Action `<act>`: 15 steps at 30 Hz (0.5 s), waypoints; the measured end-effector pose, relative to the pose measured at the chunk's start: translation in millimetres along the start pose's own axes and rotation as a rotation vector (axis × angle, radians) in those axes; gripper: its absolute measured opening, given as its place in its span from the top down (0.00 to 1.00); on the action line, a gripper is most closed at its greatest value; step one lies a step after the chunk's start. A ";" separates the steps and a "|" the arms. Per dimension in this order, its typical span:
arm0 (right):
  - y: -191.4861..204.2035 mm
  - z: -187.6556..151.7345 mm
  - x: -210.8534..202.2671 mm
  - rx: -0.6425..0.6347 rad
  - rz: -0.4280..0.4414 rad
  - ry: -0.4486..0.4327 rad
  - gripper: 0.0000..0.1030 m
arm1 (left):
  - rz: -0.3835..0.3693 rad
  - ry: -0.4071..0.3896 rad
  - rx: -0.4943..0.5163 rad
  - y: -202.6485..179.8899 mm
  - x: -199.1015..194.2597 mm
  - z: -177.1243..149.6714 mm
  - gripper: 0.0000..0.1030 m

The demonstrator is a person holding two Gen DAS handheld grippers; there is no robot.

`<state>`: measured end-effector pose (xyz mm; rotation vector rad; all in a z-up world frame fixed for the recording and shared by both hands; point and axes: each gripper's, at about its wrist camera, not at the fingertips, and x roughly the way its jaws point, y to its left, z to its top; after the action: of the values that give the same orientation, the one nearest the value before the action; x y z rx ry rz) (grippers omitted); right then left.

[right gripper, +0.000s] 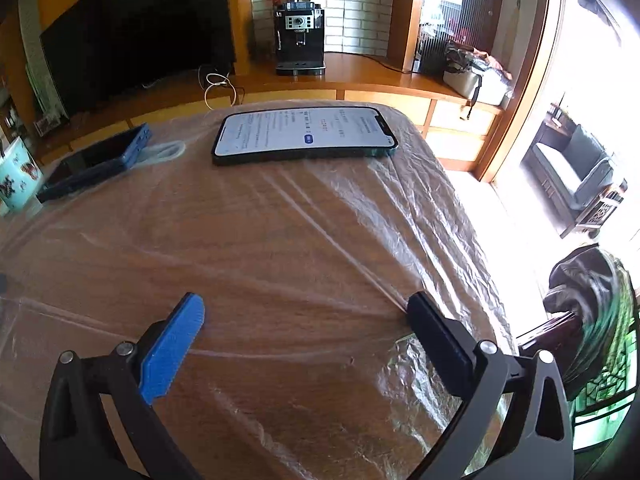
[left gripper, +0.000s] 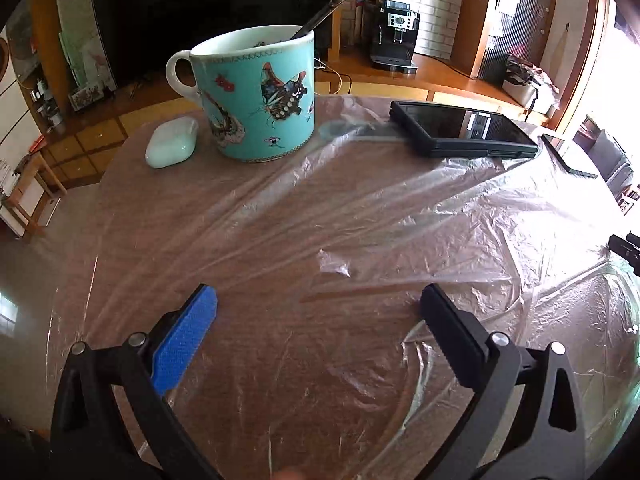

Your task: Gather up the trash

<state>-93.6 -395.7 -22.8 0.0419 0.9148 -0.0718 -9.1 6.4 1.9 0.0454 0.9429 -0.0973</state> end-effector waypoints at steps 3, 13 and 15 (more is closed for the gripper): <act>1.3 0.2 0.4 -0.002 -0.002 0.000 0.03 | 0.000 0.000 0.000 1.7 0.0 -0.7 0.01; 0.7 0.0 0.8 -0.001 -0.001 0.000 0.03 | 0.000 0.000 0.000 0.4 0.0 -0.4 0.01; 0.6 0.2 0.2 -0.001 -0.001 0.000 0.03 | 0.000 0.000 0.000 1.2 0.1 -0.4 0.01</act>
<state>-93.3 -395.2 -22.9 0.0405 0.9147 -0.0724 -9.3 7.6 1.7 0.0452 0.9430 -0.0972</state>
